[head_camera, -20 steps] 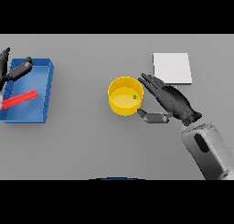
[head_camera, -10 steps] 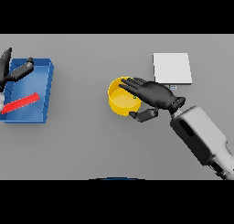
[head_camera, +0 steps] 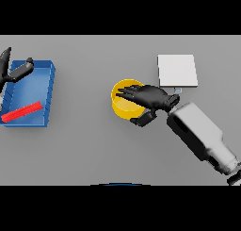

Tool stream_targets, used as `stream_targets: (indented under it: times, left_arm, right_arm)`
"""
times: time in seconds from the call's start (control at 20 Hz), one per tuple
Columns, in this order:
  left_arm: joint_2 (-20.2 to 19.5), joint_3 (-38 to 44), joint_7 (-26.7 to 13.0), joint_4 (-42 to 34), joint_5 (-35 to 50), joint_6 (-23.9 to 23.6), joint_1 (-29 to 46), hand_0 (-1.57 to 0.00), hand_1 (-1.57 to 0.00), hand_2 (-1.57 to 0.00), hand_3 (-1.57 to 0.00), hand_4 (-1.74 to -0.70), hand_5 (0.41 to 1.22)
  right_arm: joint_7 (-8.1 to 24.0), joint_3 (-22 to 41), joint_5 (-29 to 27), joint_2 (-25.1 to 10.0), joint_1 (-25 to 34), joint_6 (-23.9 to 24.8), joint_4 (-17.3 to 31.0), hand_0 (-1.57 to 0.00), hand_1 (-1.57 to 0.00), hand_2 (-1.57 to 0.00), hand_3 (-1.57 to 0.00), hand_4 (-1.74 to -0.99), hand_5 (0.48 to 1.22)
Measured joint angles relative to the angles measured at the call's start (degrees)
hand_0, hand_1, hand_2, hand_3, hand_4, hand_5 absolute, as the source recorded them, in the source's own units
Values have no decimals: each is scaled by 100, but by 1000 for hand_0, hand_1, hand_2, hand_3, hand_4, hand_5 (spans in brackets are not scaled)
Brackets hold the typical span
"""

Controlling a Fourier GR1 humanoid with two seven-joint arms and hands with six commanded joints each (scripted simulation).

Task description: Pick up the red beaker and tilt it to pour out 1 green nut into yellow bowl. Pick up the yellow bowl and place it on the metallic measuring scale.

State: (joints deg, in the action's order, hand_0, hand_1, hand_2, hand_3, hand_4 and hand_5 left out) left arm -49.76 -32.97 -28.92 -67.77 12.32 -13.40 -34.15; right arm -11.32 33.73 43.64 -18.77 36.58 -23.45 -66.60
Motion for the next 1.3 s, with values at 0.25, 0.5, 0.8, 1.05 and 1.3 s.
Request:
stream_targets:
  times: [0.25, 0.5, 0.8, 1.05, 1.3]
  left_arm:
    - [46, -23, 81, 93, -68, -48, 4, 1, 1, 1, 1, -797, 735]
    - [-10, 36, 35, 87, -7, 4, -44, 1, 1, 1, 1, -792, 725]
    - [-65, 55, 33, 4, -6, -48, -2, 1, 1, 1, 1, -800, 727]
    - [-29, 33, 1, 27, -19, -30, -50, 1, 1, 1, 1, -802, 725]
    - [-49, 23, 31, -98, -12, -81, 16, 1, 1, 1, 1, -803, 725]
  right_arm:
    - [-33, 197, 137, -19, 134, -201, 246, 1, 1, 1, 1, -1307, 690]
    - [188, 302, 213, 145, 255, -325, 382, -16, -40, -68, -94, -1339, 784]
    - [226, 420, 275, 108, 335, -581, 332, -1027, -991, -965, -691, -1571, 1090]
    - [125, 455, 121, -28, 310, -841, 222, -1393, -1381, -1314, -1142, -1682, 1178]
    - [165, 420, 57, -105, 314, -800, 137, -1513, -1509, -1453, -1192, -1722, 1207]
